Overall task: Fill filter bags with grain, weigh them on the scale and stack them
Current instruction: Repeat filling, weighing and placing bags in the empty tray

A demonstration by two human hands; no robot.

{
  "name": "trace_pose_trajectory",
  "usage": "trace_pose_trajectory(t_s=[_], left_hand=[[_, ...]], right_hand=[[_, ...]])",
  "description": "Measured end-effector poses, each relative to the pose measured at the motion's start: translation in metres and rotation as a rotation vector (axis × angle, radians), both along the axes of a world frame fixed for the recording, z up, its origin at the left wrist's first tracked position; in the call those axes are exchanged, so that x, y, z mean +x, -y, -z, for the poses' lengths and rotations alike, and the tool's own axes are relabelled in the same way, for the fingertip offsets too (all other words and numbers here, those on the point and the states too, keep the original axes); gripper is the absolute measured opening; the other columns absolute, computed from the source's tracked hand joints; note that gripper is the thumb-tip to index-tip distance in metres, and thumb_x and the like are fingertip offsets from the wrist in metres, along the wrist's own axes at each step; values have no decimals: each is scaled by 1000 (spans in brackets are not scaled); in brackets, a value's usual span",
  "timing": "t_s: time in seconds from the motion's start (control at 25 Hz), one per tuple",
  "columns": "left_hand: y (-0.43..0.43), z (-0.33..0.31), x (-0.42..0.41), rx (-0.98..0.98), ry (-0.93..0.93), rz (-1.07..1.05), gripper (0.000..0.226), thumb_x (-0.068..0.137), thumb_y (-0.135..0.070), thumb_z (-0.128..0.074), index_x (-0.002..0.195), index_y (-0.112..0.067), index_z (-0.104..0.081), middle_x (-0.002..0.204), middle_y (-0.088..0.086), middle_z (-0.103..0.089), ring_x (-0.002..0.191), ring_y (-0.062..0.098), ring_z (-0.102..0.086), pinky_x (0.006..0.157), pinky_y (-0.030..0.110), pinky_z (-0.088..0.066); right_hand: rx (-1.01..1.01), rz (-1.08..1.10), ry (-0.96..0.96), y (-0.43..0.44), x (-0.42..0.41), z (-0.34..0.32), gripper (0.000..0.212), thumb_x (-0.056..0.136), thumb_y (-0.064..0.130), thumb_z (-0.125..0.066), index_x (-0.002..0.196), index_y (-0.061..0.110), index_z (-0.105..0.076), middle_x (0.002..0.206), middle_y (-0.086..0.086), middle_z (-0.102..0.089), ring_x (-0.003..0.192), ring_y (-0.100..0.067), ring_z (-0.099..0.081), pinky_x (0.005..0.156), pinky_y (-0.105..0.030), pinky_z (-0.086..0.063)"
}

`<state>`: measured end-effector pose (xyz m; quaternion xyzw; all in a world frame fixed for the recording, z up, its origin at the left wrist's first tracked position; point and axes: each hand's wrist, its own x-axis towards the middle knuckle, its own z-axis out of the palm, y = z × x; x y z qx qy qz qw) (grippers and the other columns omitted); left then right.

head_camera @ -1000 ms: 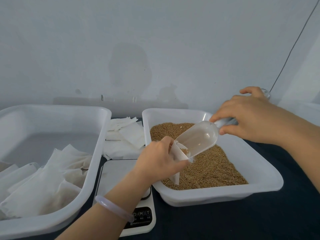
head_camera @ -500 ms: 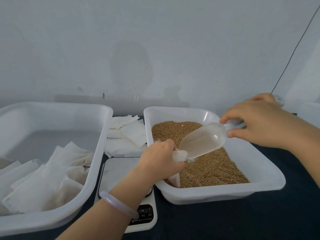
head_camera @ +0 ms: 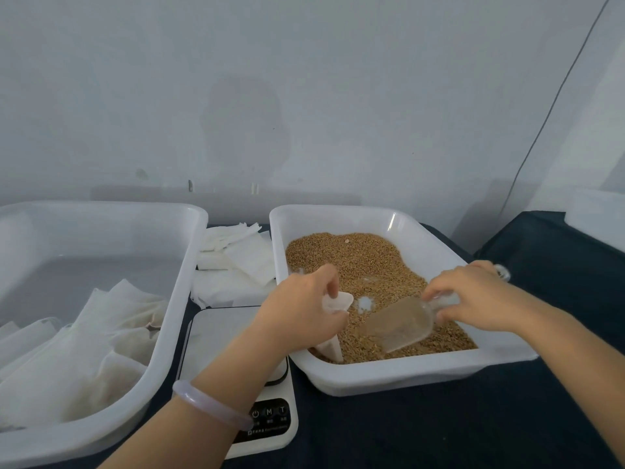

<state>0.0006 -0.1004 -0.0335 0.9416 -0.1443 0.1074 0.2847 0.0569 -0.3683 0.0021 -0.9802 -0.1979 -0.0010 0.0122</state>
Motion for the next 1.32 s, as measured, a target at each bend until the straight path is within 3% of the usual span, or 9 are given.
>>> trace_pose_trajectory(t_s=[0.12, 0.24, 0.36, 0.48, 0.6, 0.72, 0.88, 1.0, 1.32], left_hand=[[-1, 3, -1, -110, 1, 2, 15, 82, -25, -67, 72, -24, -56, 101, 2, -70, 92, 16, -63, 81, 28, -48], [-3, 5, 0, -229, 43, 24, 11, 84, -22, -68, 74, -24, -65, 134, -7, -55, 122, 2, -48, 94, 12, -31], [-5, 6, 1, -230, 63, 61, 11, 87, -20, -65, 77, -24, -64, 142, -9, -43, 132, 6, -37, 104, 20, -28], [-4, 7, 0, -259, 123, 30, 4, 83, -19, -70, 80, -16, -72, 100, -9, -52, 98, -1, -47, 81, 4, -30], [-3, 5, -2, -278, 124, 1, 4, 80, -23, -74, 78, -20, -76, 73, -8, -50, 69, -2, -45, 62, 9, -33], [-3, 5, -4, -290, 132, -3, 4, 79, -24, -74, 78, -23, -77, 70, -6, -58, 61, 2, -46, 57, 12, -34], [-2, 4, -6, -301, 110, -15, 3, 79, -25, -74, 79, -24, -77, 74, -4, -63, 61, 3, -48, 59, 14, -36], [-2, 4, -5, -290, 108, -10, 5, 80, -24, -73, 80, -22, -78, 75, -1, -64, 61, 4, -47, 61, 20, -39], [-3, 5, -4, -286, 96, -13, 6, 81, -26, -72, 82, -23, -77, 71, -5, -58, 60, 2, -44, 58, 14, -34]], right_hand=[[144, 33, -76, 0, -2, 10, 25, 75, 39, -75, 94, 50, -63, 98, 27, -62, 110, -6, -52, 104, -42, -36], [242, 51, -113, 10, -3, 4, 27, 75, 32, -77, 94, 46, -64, 99, 23, -65, 104, -1, -55, 102, -37, -41], [303, 56, -97, 18, -6, -12, 27, 75, 29, -77, 90, 46, -63, 98, 24, -65, 100, 4, -56, 99, -30, -41], [397, 39, -57, 20, -8, -33, 26, 75, 25, -77, 91, 43, -66, 99, 23, -66, 101, 6, -57, 98, -29, -39], [435, -24, -36, 8, -8, -51, 29, 74, 26, -77, 91, 47, -65, 96, 30, -64, 91, 22, -53, 91, -22, -37], [392, -71, -13, -8, -6, -59, 30, 75, 29, -76, 95, 47, -63, 96, 31, -62, 89, 20, -52, 92, -22, -36], [246, -76, 115, -21, -3, -63, 31, 76, 37, -73, 105, 42, -66, 95, 27, -60, 97, 3, -51, 104, -32, -31], [148, -96, 196, -24, -4, -67, 27, 77, 43, -70, 103, 48, -60, 96, 23, -60, 102, -9, -45, 98, -28, -22], [119, -97, 179, -22, -3, -68, 30, 77, 44, -70, 106, 46, -63, 102, 21, -63, 105, -10, -47, 101, -32, -26]])
